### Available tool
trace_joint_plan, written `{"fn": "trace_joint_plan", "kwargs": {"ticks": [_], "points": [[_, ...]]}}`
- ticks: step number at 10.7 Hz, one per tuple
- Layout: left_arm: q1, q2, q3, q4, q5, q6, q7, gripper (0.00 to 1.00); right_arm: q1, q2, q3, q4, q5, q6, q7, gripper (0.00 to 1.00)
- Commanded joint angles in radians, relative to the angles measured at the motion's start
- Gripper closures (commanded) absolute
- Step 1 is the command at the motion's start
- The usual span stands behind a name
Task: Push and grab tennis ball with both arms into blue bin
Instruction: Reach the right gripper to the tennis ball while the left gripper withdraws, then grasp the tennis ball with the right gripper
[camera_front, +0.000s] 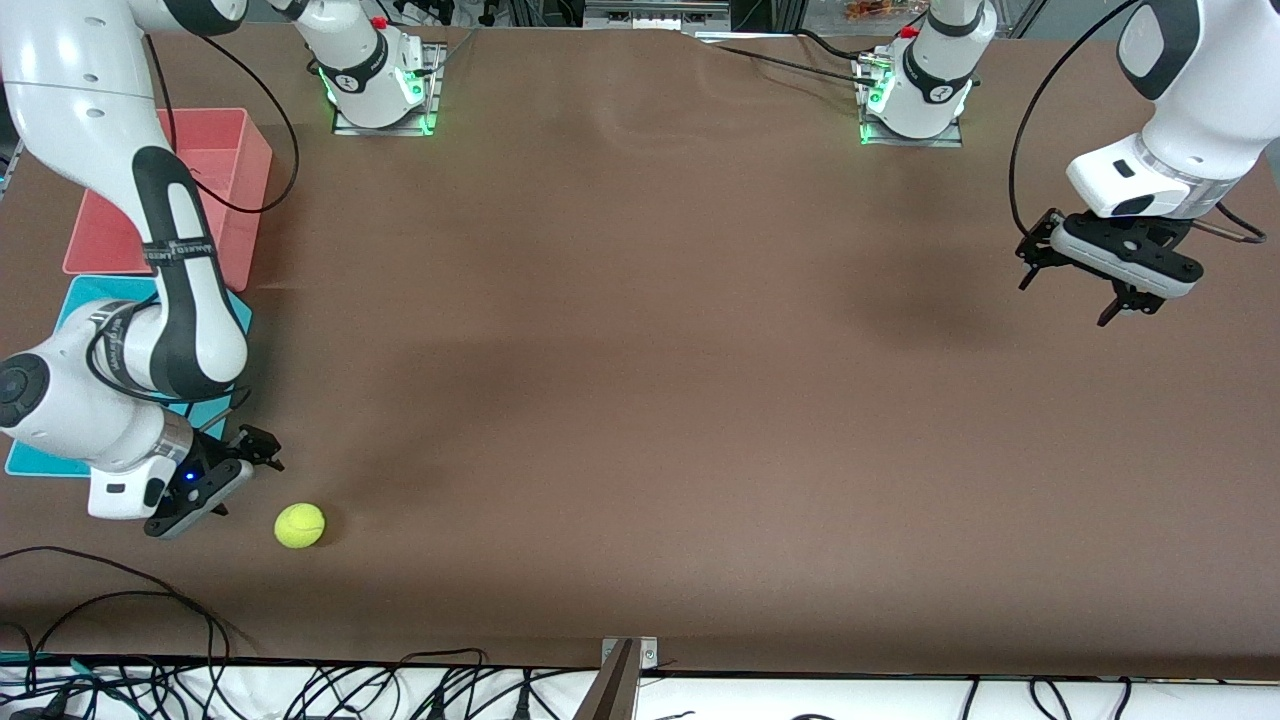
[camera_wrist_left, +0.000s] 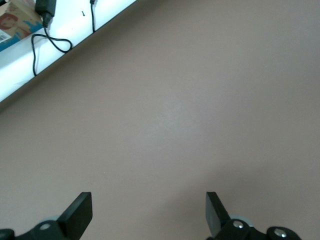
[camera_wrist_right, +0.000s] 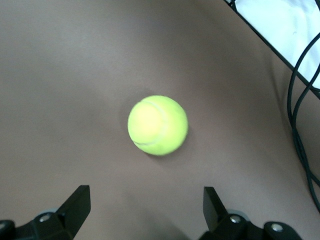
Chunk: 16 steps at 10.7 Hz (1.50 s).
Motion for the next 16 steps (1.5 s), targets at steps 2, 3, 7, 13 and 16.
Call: {"fn": "trace_joint_plan", "kwargs": {"ticks": [2, 3, 7, 13, 16], "points": [[0.015, -0.046, -0.003, -0.024, 0.025, -0.016, -0.039, 0.0, -0.005, 0.146, 0.029, 0.089, 0.004, 0.243, -0.116, 0.0], [0.015, -0.046, -0.003, -0.023, 0.026, -0.016, -0.059, 0.0, -0.005, 0.166, 0.036, 0.094, 0.004, 0.289, -0.132, 0.0], [0.015, -0.051, -0.003, -0.02, 0.026, -0.026, -0.082, 0.0, -0.009, 0.238, 0.057, 0.168, 0.004, 0.401, -0.184, 0.0], [0.015, -0.077, 0.005, 0.003, 0.026, -0.118, -0.142, 0.0, -0.008, 0.269, 0.08, 0.163, 0.004, 0.448, -0.178, 0.0], [0.006, -0.084, 0.005, 0.04, 0.077, -0.186, -0.21, 0.0, -0.003, 0.283, 0.079, 0.157, 0.004, 0.475, -0.176, 0.02]]}}
